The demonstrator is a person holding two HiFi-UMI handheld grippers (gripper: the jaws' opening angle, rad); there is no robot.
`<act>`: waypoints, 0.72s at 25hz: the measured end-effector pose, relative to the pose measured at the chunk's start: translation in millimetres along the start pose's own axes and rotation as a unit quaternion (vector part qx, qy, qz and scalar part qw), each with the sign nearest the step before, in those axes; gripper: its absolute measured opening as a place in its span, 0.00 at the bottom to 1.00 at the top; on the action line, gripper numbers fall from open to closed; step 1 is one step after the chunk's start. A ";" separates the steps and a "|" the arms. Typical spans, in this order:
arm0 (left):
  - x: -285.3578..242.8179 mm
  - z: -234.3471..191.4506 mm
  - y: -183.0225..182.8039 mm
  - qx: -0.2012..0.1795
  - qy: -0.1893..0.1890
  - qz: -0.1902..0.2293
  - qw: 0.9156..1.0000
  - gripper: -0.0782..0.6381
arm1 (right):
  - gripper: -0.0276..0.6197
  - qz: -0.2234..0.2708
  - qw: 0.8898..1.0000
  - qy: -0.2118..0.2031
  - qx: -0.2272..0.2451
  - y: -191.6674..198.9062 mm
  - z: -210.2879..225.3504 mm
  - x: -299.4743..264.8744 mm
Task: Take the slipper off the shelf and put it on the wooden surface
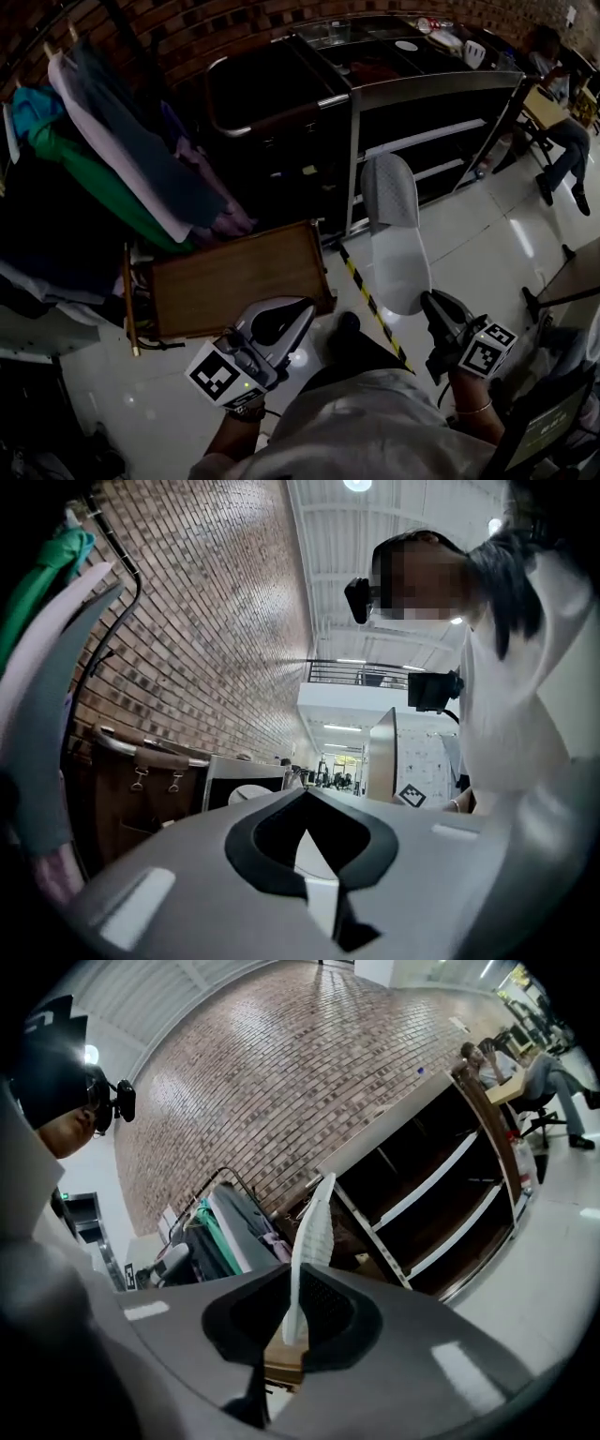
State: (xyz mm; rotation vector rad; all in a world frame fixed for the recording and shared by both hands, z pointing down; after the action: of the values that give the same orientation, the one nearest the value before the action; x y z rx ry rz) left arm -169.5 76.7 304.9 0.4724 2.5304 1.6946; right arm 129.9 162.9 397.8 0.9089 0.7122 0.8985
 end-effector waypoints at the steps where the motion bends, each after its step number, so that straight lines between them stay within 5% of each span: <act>1: 6.9 -6.8 -0.9 -0.003 -0.007 -0.002 1.000 0.10 | 0.09 0.003 1.000 -0.007 -0.003 1.8 -1.8 -10.4; 10: 52.1 -40.9 -15.6 -0.014 -0.078 0.036 0.996 0.10 | 0.09 -0.036 0.996 -0.070 -0.035 32.8 -21.8 -76.9; 18: 123.3 -54.0 -21.8 -0.007 -0.079 0.038 0.996 0.10 | 0.09 -0.079 0.991 -0.107 -0.028 94.9 -73.7 -135.1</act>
State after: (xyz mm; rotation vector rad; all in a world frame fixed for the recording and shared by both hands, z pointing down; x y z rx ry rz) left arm -303.3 56.0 321.0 0.6801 2.4171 1.6259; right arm -24.2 100.1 468.4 0.8697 0.5631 0.6663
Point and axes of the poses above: the fingertips, and each gripper's own axes: x backward along the fingers, z to its right, y out of its underside, the point moved 8 cm from there along x, backward along the fingers, and after that the axes turned 14 degrees about x, right-handed, at the moved point
